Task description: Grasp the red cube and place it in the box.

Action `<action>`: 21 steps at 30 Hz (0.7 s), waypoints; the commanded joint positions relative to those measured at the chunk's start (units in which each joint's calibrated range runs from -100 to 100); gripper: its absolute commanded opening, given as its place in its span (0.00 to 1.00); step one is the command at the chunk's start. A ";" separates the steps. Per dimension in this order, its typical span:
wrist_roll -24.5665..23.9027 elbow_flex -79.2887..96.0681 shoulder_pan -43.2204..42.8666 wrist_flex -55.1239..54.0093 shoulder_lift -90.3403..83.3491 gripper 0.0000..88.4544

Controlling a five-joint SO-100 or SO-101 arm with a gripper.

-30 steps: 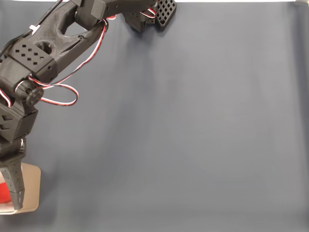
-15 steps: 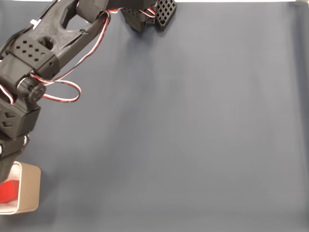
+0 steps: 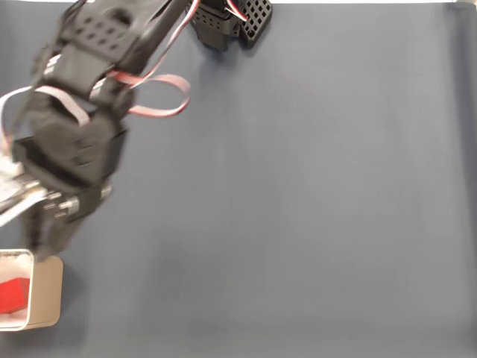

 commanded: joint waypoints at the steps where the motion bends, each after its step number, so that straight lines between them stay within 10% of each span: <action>1: -0.59 8.27 -4.28 -1.36 -12.96 0.00; 21: 1.95 63.38 -19.12 -4.64 -56.46 0.00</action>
